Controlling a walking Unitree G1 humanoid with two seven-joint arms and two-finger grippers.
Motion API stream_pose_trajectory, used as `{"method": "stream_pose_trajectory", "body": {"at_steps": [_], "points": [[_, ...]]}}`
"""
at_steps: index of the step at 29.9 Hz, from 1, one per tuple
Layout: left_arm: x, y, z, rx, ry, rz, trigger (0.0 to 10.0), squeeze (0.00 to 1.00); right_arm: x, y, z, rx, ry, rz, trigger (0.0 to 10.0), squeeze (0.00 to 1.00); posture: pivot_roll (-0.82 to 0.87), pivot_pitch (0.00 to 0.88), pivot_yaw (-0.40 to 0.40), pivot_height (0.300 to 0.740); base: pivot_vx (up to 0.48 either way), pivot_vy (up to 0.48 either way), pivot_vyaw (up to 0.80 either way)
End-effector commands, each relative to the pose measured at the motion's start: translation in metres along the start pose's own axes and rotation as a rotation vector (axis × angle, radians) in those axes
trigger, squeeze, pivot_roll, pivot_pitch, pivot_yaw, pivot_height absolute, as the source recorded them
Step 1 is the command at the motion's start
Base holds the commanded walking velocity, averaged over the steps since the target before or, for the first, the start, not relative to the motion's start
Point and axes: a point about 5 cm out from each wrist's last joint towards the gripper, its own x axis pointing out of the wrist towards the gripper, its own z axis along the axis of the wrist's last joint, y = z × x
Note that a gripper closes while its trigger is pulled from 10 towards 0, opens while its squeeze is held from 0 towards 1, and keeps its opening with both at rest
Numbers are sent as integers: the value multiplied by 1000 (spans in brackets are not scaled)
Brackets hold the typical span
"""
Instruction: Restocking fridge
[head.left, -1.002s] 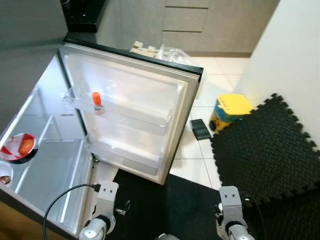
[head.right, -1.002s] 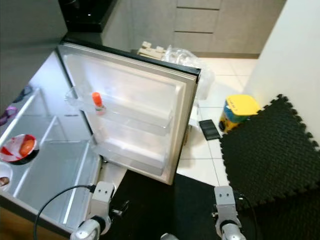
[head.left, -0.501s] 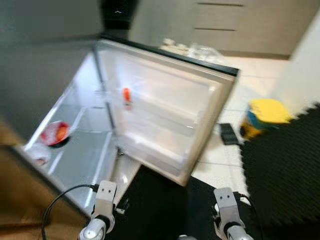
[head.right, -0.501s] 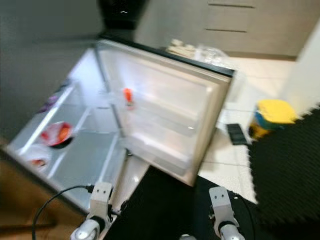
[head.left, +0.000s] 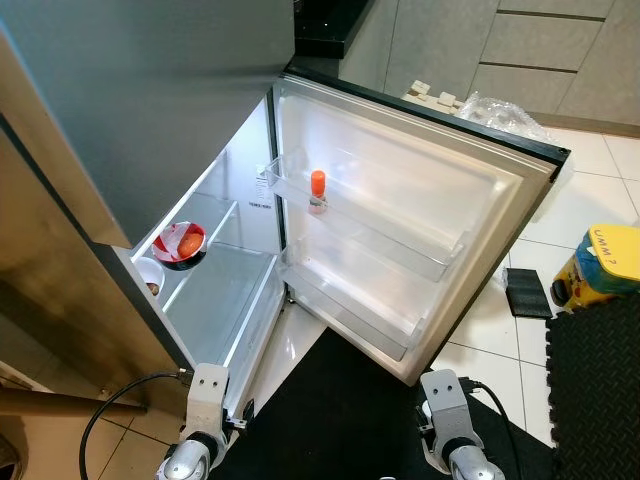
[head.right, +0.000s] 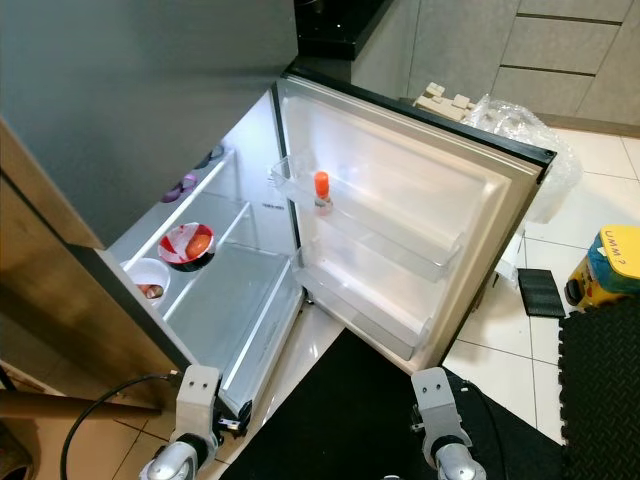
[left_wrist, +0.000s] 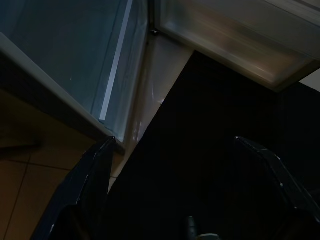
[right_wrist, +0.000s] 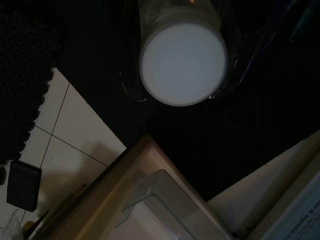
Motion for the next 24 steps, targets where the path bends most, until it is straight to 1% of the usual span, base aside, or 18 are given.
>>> {"method": "stream_pose_trajectory", "body": {"at_steps": [1,7,8,9,10,11,15,19,24], "points": [[-3,0,-7,-8,22,5,10000,0,-2,-1,-5,20,7,-8,10000,0,-155,103,7,725,0,0,0],[-2,-1,-5,-1,16,15,10000,0,-3,-1,-5,15,4,-6,10000,0,-155,106,6,725,0,0,0],[-1,0,-4,-21,12,27,10000,0,-3,-1,-5,16,5,-6,10000,0,-155,106,6,725,0,0,0],[-1,0,-4,-21,12,27,10000,0,-3,-1,-5,16,5,-6,10000,0,-155,106,6,725,0,0,0],[-1,1,-3,-46,8,40,10000,0,-3,-2,-5,18,6,-8,10000,0,-154,104,8,725,0,0,0],[-1,1,-3,-47,9,41,10000,0,-3,-2,-5,18,6,-8,10000,0,-154,104,8,725,0,0,0],[0,0,-4,-24,34,9,10000,0,-3,-1,-5,20,4,-7,10000,0,-154,103,9,725,0,0,0],[0,-2,-4,-39,28,-15,10000,0,-3,0,-4,21,2,-5,10000,0,-153,103,8,725,0,0,0],[0,-3,-4,-39,28,-21,10000,0,-2,0,-4,21,2,-4,10000,0,-153,104,7,725,276,0,0]]}}
